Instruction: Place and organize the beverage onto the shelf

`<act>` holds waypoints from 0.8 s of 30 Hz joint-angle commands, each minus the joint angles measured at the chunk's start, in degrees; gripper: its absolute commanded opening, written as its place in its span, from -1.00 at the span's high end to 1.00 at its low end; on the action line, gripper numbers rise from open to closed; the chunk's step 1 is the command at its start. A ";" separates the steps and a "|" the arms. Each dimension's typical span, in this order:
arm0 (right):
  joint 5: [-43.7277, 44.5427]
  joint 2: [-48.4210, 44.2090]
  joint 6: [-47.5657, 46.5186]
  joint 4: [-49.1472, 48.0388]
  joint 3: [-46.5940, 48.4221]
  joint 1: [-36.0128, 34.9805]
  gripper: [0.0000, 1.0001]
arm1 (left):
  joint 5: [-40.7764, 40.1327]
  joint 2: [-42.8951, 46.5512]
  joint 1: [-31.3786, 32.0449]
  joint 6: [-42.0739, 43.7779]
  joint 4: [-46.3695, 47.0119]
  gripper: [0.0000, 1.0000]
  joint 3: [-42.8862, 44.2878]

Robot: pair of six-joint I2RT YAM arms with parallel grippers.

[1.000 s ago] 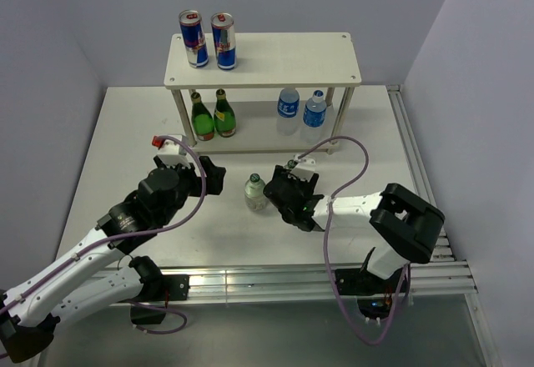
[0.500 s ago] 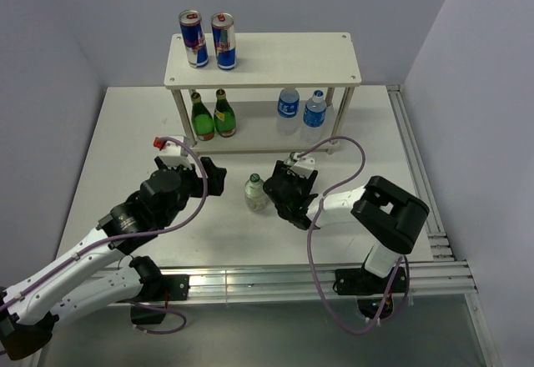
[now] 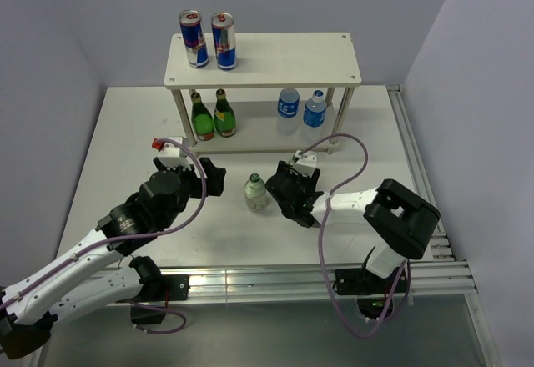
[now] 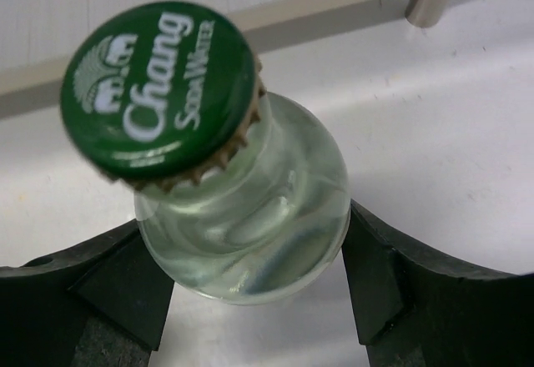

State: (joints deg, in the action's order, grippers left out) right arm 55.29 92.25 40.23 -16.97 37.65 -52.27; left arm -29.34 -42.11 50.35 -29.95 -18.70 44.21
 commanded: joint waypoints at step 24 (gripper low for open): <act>4.74 -25.27 -9.46 29.01 22.63 -5.47 1.00 | -1.51 1.32 0.37 -0.98 1.21 -0.99 -0.79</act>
State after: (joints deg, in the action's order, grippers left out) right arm 54.63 70.72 34.85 14.68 53.60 -57.39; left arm -29.89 -41.12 50.46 -30.85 -18.70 43.33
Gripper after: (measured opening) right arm 0.756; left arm 0.994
